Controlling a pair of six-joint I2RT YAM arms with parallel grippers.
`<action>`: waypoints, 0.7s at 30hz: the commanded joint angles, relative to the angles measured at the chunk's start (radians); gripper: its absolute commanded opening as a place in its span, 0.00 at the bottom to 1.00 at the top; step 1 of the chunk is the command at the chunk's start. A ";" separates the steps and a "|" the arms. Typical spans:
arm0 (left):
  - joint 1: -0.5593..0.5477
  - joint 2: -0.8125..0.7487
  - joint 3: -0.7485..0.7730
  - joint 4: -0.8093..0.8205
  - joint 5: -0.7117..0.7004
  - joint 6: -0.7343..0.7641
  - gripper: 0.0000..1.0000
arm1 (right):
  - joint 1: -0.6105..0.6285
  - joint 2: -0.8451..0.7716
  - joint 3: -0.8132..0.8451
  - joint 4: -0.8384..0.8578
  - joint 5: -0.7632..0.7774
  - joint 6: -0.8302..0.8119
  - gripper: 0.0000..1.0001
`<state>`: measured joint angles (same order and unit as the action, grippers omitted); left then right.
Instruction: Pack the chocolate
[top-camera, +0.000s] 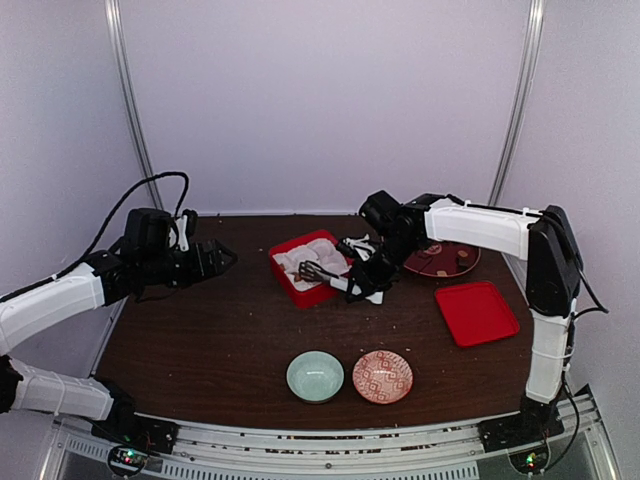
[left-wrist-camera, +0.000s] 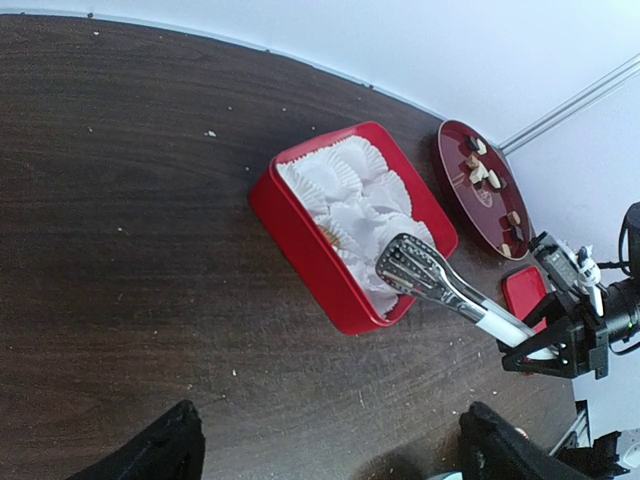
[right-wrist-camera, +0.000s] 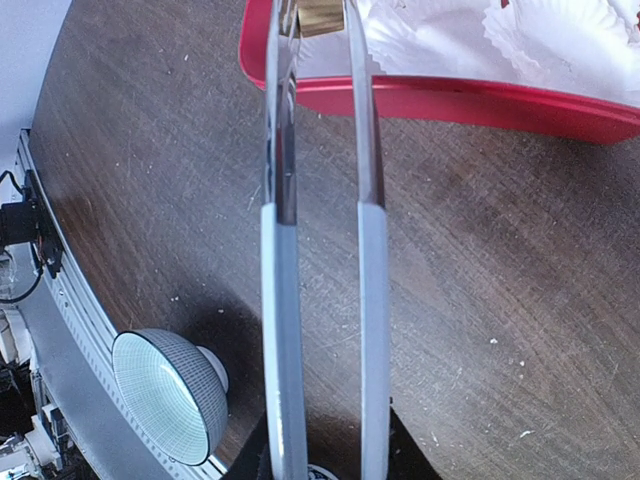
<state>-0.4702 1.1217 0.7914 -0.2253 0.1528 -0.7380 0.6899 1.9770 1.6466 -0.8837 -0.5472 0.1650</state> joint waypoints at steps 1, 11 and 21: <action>0.009 -0.019 -0.012 0.055 0.000 0.005 0.91 | 0.011 0.002 -0.022 0.016 -0.019 0.002 0.21; 0.009 -0.025 -0.018 0.055 0.000 0.003 0.91 | 0.016 -0.001 -0.024 0.019 -0.024 0.002 0.28; 0.009 -0.031 -0.017 0.052 -0.006 0.004 0.91 | 0.009 -0.031 0.000 0.011 -0.022 0.002 0.29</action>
<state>-0.4702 1.1080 0.7788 -0.2173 0.1524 -0.7383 0.6971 1.9770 1.6253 -0.8803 -0.5606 0.1646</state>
